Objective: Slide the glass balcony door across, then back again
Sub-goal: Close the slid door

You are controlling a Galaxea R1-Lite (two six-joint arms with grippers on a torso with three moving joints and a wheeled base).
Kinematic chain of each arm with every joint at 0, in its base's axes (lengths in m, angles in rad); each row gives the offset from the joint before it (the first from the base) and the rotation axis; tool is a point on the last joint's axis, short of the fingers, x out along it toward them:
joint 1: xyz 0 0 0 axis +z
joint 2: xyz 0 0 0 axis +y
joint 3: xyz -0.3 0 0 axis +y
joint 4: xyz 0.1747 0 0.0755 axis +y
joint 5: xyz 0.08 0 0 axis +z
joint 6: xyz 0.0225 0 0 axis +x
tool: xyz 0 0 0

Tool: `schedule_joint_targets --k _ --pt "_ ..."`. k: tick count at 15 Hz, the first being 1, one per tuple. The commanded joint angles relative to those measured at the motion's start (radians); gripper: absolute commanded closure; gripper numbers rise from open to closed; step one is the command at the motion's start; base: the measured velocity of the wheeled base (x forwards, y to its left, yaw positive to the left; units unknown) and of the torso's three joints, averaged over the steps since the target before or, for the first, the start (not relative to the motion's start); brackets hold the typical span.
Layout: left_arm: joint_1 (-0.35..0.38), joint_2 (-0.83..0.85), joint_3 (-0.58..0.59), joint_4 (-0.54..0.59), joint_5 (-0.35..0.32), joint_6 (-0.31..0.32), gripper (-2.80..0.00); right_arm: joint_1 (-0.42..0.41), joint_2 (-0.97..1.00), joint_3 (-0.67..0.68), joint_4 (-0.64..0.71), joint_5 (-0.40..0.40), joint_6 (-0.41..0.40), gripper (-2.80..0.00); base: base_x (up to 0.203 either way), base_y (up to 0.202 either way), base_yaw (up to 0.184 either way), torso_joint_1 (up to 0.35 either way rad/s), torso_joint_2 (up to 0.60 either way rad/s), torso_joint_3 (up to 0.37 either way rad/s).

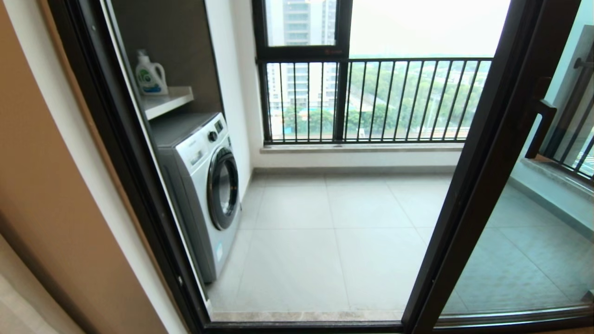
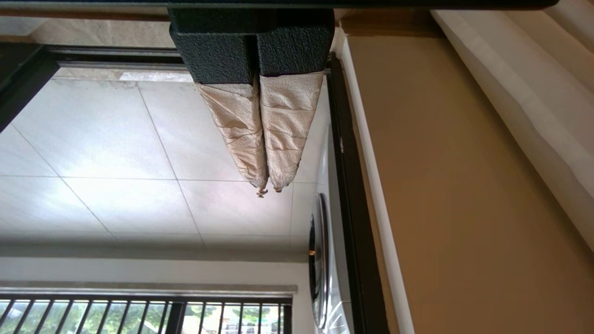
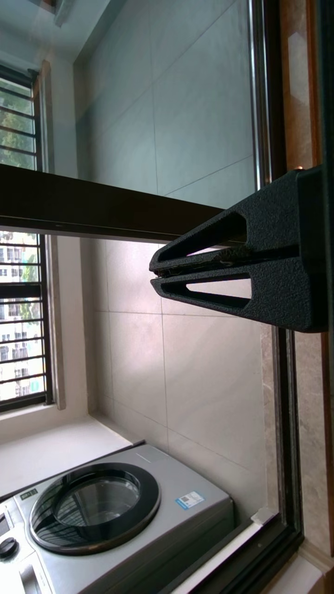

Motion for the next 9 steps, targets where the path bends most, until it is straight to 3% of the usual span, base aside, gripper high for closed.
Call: schedule_joint_targets --k 1,9 --pt "0.0 0.002 0.0 0.0 0.0 0.001 0.0 0.0 0.0 0.009 0.0 0.001 0.003 0.0 0.0 0.0 0.0 0.0 0.0 0.0" --pt "0.0 0.002 0.0 0.0 0.001 0.001 0.0 0.0 0.0 0.008 0.003 -0.01 -0.002 0.0 0.0 0.0 0.0 0.0 0.0 0.0"
